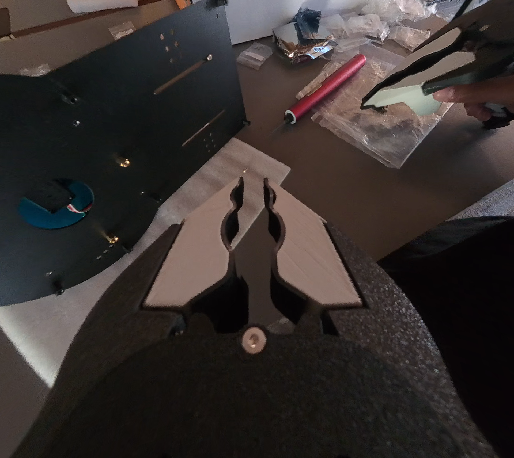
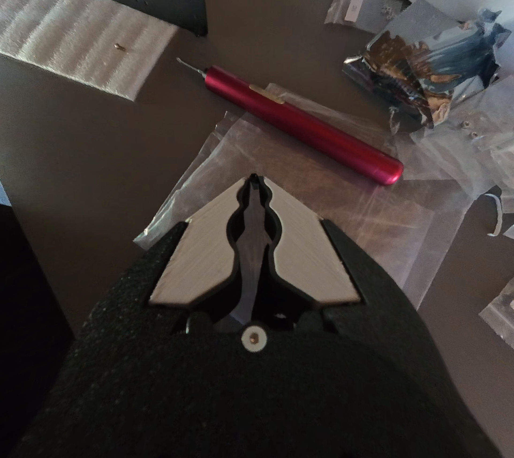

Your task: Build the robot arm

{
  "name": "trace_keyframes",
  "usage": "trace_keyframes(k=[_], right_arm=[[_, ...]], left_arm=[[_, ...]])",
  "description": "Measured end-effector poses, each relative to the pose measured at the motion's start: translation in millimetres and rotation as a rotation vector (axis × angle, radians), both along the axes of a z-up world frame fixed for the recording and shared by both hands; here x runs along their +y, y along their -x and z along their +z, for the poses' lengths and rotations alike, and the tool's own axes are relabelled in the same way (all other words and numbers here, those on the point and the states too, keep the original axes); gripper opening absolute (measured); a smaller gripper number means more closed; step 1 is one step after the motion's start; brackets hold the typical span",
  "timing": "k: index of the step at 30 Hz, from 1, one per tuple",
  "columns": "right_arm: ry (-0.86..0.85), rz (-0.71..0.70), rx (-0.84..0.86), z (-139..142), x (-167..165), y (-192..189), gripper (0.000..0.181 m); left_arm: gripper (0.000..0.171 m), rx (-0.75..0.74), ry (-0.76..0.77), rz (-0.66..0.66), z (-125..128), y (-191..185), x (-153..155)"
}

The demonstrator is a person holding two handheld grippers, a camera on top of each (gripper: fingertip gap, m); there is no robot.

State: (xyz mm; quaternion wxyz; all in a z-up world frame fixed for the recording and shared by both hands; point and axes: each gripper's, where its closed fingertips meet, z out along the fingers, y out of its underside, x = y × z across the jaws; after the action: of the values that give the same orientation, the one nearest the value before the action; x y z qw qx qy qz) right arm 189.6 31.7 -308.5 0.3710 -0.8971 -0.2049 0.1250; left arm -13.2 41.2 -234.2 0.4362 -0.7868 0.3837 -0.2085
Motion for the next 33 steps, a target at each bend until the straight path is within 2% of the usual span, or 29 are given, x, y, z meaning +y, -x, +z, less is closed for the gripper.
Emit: trace_keyframes(k=[4,11,15,22,24,27,30,33], right_arm=[[0.018,-0.001,-0.044,-11,-5,-1,0.007],[-0.001,-0.018,-0.02,-1,-8,-3,0.016],[-0.046,-0.006,0.038,20,-18,-1,0.017],[-0.155,0.081,0.233,75,-34,21,0.028],[-0.145,0.13,0.283,87,-35,35,0.024],[-0.219,0.139,0.326,106,-17,57,0.03],[-0.221,0.137,0.325,111,9,84,0.053],[-0.271,0.105,0.247,104,50,102,0.076]], left_arm=[[0.013,-0.008,-0.03,0.028,11,7,-13],[0.013,-0.019,-0.05,0.076,19,21,-30],[0.013,0.001,-0.053,0.089,18,30,-36],[0.012,0.027,-0.042,0.11,19,46,-39],[0.012,0.041,-0.037,0.112,19,52,-35],[0.012,0.057,-0.039,0.121,23,67,-20],[0.012,0.034,-0.008,0.146,26,91,7],[0.019,-0.023,0.032,0.223,31,129,45]])
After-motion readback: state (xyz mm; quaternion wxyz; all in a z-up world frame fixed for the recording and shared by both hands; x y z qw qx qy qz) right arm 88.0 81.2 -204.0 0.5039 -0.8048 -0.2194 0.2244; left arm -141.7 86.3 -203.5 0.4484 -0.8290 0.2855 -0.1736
